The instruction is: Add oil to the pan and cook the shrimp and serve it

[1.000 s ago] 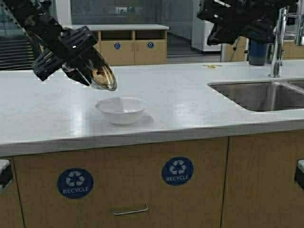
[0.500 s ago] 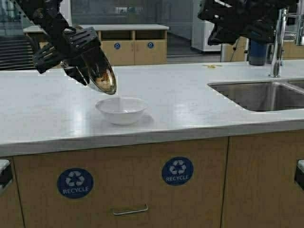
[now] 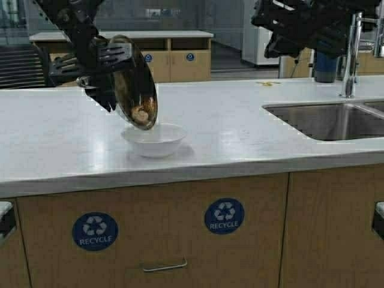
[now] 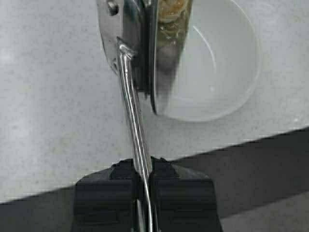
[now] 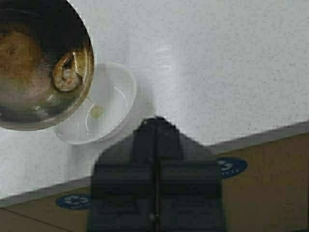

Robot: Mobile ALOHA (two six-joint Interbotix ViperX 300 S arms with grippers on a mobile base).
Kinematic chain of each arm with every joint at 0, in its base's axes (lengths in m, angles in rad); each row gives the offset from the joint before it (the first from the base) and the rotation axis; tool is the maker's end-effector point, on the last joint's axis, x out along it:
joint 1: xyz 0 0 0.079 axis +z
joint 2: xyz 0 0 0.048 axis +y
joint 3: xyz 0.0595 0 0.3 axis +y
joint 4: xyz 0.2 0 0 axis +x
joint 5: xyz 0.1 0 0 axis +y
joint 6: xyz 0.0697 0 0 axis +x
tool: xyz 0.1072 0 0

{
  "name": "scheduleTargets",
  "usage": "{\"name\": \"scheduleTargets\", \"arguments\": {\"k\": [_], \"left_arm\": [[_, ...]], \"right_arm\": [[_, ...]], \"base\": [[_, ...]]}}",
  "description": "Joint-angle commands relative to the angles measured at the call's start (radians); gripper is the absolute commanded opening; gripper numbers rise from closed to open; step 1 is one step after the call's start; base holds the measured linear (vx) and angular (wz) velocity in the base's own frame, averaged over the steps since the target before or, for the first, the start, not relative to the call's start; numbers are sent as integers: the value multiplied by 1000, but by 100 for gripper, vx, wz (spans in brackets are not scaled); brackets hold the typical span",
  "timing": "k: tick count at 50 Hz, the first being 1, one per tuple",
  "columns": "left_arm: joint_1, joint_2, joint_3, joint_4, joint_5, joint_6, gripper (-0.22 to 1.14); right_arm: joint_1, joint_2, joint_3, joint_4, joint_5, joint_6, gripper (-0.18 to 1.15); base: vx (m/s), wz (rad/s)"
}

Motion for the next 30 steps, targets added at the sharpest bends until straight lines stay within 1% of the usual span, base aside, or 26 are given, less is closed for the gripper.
{"name": "scheduleTargets", "arguments": {"k": [1,9,24,30], "left_arm": [[-2,-17,-58,5,5,32,4],[-6,-3,-92,8,37,87,4],[-44,31,-166,26,153,255,4],[-48,37,-176,44,178,282,4]], "right_arm": [[2,-20,-6,2,-20,2,6],[2,-18,-6,2,-26,2,6],[2,-20,-6,3,-31,6,6],[2,-20,-8,3,-31,6,6]], "base": [[0,0],[0,0],[0,0],[0,0]]}}
